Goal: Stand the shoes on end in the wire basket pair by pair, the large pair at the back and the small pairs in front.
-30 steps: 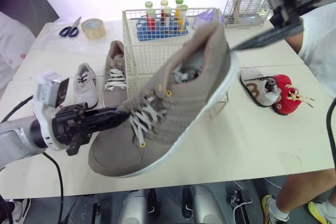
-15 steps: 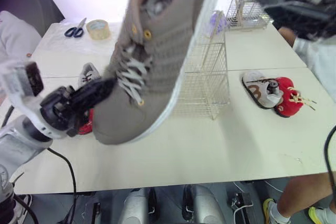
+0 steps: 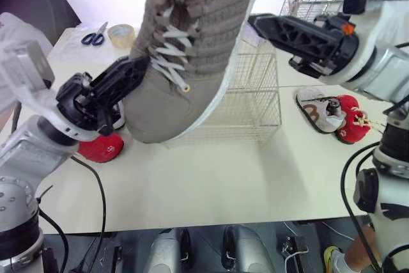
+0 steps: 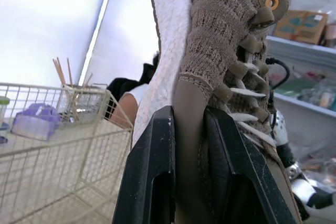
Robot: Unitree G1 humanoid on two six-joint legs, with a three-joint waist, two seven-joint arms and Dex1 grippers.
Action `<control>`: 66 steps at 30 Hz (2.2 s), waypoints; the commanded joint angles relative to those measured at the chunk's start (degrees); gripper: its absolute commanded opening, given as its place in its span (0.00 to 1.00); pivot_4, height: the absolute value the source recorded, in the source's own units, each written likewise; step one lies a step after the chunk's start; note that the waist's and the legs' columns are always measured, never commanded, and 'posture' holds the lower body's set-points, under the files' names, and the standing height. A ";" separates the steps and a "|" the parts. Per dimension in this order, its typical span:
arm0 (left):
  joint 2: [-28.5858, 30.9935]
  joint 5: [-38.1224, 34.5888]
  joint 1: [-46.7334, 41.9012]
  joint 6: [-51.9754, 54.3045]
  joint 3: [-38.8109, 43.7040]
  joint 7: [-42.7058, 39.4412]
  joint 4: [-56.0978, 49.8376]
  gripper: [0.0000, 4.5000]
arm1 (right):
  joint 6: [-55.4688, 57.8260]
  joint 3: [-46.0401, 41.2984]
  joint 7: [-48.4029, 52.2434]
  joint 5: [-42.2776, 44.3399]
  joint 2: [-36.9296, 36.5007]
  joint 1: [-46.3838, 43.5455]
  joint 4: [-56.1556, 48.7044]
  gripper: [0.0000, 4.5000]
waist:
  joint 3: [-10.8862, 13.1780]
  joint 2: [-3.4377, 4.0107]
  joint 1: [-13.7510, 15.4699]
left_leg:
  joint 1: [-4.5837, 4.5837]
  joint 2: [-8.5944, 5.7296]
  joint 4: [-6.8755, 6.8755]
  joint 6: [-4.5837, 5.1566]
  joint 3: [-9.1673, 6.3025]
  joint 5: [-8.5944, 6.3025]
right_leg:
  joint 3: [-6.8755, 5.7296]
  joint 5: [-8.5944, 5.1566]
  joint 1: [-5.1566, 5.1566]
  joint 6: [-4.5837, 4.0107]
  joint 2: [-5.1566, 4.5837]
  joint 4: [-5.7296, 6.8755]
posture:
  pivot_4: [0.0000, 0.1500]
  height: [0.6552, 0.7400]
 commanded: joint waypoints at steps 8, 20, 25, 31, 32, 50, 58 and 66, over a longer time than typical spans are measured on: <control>-1.96 7.15 -4.82 -2.72 -3.45 1.18 -0.26 0.16 | -2.41 2.47 -9.62 5.24 6.96 -4.32 -4.02 0.98 | 0.00 0.00 -0.09 | 0.00 0.02 0.00 0.00 0.00 0.00 | 0.00 0.00 0.00 0.00 0.03 0.00 | 1.00 1.00; -1.77 8.86 -2.78 -1.09 -4.71 -0.11 -0.39 0.16 | -4.26 3.19 -12.84 3.22 9.70 -5.60 -4.40 0.37 | 0.00 -0.01 -0.12 | -0.02 0.03 0.00 0.01 0.00 0.00 | 0.00 0.00 -0.01 0.01 0.03 -0.02 | 1.00 1.00; 2.38 11.01 -2.77 0.95 -4.64 -2.15 1.54 0.37 | -12.03 2.37 -0.38 -9.68 7.58 -6.67 -2.82 0.36 | 0.00 0.00 -0.08 | -0.03 0.03 -0.01 0.01 0.00 0.00 | -0.01 0.00 -0.02 0.01 0.04 -0.02 | 1.00 1.00; 13.31 12.94 -0.49 4.60 1.00 -9.58 3.09 0.68 | -25.94 8.03 26.81 -32.87 0.48 -15.98 18.89 0.36 | 0.04 0.04 -0.31 | -0.05 0.00 -0.02 0.09 0.13 -0.05 | -0.01 -0.01 -0.09 0.02 0.03 -0.10 | 1.00 1.00; 14.64 12.74 0.05 5.05 2.01 -10.58 3.32 0.68 | -28.50 8.26 29.45 -35.28 0.60 -17.94 22.61 0.36 | 0.05 0.03 -0.37 | -0.06 0.00 -0.04 0.08 0.18 -0.05 | 0.04 -0.01 -0.16 0.02 0.03 -0.08 | 1.00 1.00; 18.96 6.10 9.83 9.45 13.89 -6.59 -2.21 0.68 | -70.21 9.80 54.31 -71.60 5.08 -41.83 78.42 0.36 | 0.13 0.13 -0.92 | -0.08 0.11 -0.31 -0.09 0.43 0.04 | 0.35 -0.03 -0.45 0.02 0.06 -0.06 | 1.00 1.00; 18.31 6.55 11.00 8.90 13.40 -4.90 -2.39 0.68 | -69.20 8.50 52.53 -77.96 8.26 -39.51 81.27 0.36 | 0.13 0.13 -0.85 | -0.08 0.10 -0.31 -0.09 0.43 0.03 | 0.35 -0.02 -0.44 0.02 0.05 -0.07 | 1.00 1.00; 17.31 9.27 10.30 8.40 10.89 -4.22 -1.49 0.69 | -68.21 6.61 42.79 -82.61 8.98 -37.42 82.47 0.68 | 0.12 0.12 -0.74 | -0.08 0.09 -0.29 -0.10 0.43 0.04 | 0.35 -0.02 -0.43 0.01 0.05 -0.05 | 1.00 1.00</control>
